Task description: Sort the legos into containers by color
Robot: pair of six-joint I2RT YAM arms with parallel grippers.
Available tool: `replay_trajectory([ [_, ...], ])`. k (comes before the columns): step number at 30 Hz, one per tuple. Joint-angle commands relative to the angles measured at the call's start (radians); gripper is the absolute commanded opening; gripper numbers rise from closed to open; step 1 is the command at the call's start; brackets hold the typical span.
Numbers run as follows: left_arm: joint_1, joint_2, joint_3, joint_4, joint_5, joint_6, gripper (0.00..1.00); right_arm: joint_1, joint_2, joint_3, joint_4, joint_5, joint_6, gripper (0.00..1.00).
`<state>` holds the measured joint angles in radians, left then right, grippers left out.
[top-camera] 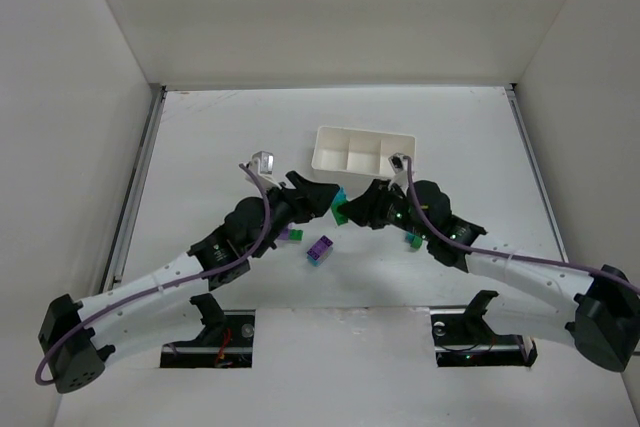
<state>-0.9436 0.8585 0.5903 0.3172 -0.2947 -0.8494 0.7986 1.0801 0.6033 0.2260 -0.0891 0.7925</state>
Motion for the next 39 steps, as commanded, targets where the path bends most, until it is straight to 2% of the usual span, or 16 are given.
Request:
replay_trajectory([
  [1,-0.001,0.001,0.009,0.007,0.003,-0.013,0.66,-0.005,-0.005,-0.002,0.095,-0.015,0.011,0.3],
  [8,0.001,0.079,0.091,-0.19,-0.061,-0.022,0.66,0.044,0.029,0.036,0.01,0.155,-0.107,0.3],
  [11,0.006,0.126,0.115,-0.201,-0.041,-0.036,0.66,0.067,0.043,0.053,-0.005,0.19,-0.136,0.3],
  [25,0.035,0.221,0.095,-0.124,-0.003,-0.132,0.65,0.104,0.03,0.039,0.015,0.273,-0.17,0.3],
  [31,0.03,0.275,0.083,-0.029,0.009,-0.166,0.62,0.115,0.03,0.035,0.032,0.269,-0.167,0.3],
  [39,0.016,0.278,0.04,0.033,-0.079,-0.195,0.55,0.113,0.029,0.006,0.042,0.264,-0.156,0.3],
])
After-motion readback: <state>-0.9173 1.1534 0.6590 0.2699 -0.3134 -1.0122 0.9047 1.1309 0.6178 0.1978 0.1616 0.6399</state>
